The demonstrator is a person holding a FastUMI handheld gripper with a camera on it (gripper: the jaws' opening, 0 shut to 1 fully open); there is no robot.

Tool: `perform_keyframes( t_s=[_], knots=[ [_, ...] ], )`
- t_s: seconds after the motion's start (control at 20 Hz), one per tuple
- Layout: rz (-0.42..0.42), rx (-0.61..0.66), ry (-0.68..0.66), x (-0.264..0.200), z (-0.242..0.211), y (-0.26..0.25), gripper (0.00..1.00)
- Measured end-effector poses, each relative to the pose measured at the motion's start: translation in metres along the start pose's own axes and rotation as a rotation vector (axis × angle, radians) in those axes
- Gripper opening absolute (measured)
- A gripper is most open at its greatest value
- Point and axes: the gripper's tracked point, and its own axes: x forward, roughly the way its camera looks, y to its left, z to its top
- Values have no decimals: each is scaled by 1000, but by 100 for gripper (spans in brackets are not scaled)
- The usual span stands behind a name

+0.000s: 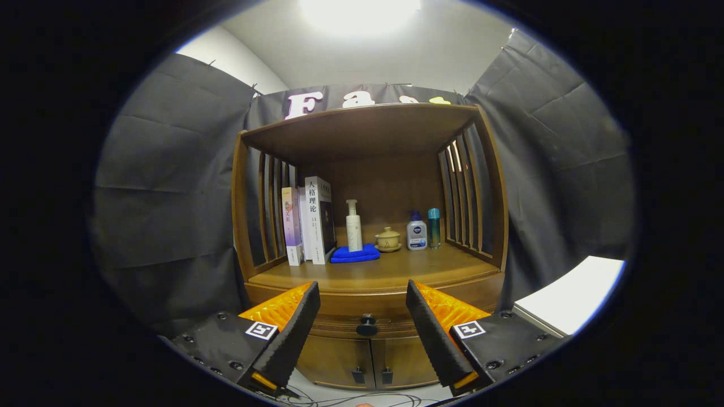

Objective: Pull open the drawer, take out the items inside it, and place them on the countertop above the cabinet.

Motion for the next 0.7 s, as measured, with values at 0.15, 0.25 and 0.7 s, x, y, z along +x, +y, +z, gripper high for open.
perform_keyframes(
  t_s=[0.15,0.25,0.7],
  knots=[
    [1,1,1,1,-1,1,97],
    [3,-3,3,1,-3,2,97],
    [17,-2,-3,14,-1,11,97]
  ],
)
